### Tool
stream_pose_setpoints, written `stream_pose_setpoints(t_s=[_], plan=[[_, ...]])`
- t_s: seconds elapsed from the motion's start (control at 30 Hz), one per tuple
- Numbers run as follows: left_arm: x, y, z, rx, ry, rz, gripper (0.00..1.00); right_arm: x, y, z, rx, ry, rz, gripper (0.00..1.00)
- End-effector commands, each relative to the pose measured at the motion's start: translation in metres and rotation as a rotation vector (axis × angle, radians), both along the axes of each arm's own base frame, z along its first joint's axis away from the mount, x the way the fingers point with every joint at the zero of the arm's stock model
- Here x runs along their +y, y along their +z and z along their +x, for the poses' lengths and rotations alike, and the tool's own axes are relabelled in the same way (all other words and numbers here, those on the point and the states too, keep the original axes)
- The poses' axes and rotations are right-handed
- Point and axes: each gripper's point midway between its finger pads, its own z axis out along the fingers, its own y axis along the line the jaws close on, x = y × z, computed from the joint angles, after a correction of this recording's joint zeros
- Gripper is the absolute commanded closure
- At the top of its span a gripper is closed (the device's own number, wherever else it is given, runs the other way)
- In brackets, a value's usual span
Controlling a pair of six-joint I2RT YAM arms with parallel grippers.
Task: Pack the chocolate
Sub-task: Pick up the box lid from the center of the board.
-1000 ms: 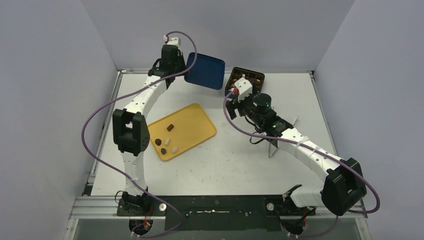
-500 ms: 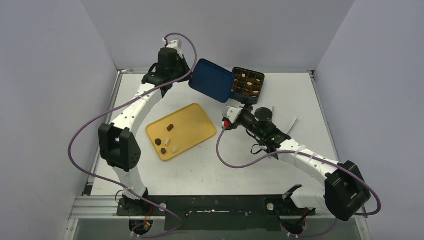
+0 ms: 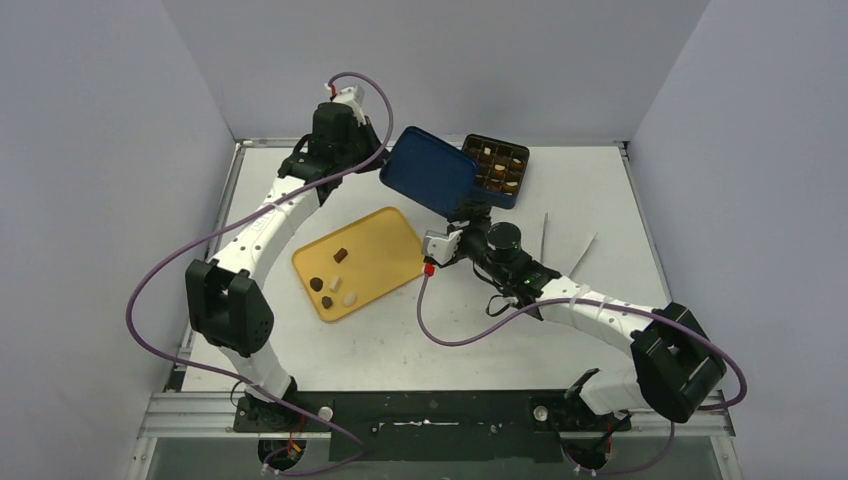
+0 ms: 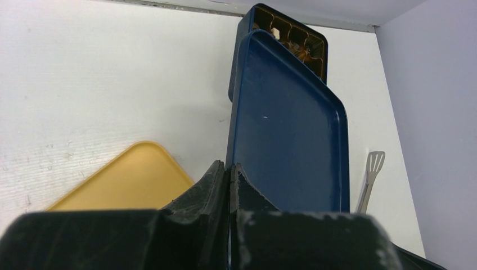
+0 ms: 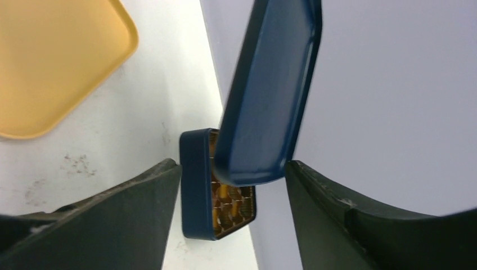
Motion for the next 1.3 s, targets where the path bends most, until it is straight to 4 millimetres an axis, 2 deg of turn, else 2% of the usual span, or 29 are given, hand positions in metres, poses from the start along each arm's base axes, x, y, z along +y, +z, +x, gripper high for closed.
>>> stream_pose_setpoints(t_s=[0.0, 0.23, 0.37, 0.57, 0.87, 0.93, 1.03, 1.1, 1.27], plan=[[-0.005, 0.043, -0.011, -0.085, -0.022, -0.080, 1.00, 0.003, 0.045, 0.014, -0.177, -0.046, 0.003, 0.36], [-0.007, 0.041, -0.016, -0.067, -0.024, -0.100, 1.00, -0.001, 0.048, 0.024, -0.255, -0.150, -0.043, 0.42], [-0.009, 0.041, -0.018, -0.060, -0.031, -0.122, 1.00, -0.001, 0.043, 0.026, -0.250, -0.160, -0.055, 0.43], [-0.008, 0.039, -0.022, -0.061, -0.043, -0.122, 1.00, -0.007, 0.044, 0.031, -0.286, -0.208, -0.040, 0.53], [-0.001, 0.043, -0.022, -0.076, -0.046, -0.153, 1.00, -0.005, 0.051, 0.028, -0.273, -0.207, -0.002, 0.85], [0.001, 0.048, -0.023, -0.095, -0.045, -0.164, 0.95, -0.008, 0.051, 0.028, -0.269, -0.221, 0.018, 0.91], [0.003, 0.062, -0.025, -0.139, -0.048, -0.186, 0.79, -0.011, 0.056, 0.029, -0.262, -0.260, 0.082, 0.97], [0.002, 0.073, -0.028, -0.174, -0.069, -0.214, 0.68, -0.012, 0.064, 0.031, -0.240, -0.298, 0.153, 0.98], [0.008, 0.093, -0.035, -0.257, -0.074, -0.267, 0.45, -0.006, 0.062, 0.035, -0.132, -0.302, 0.244, 0.99]])
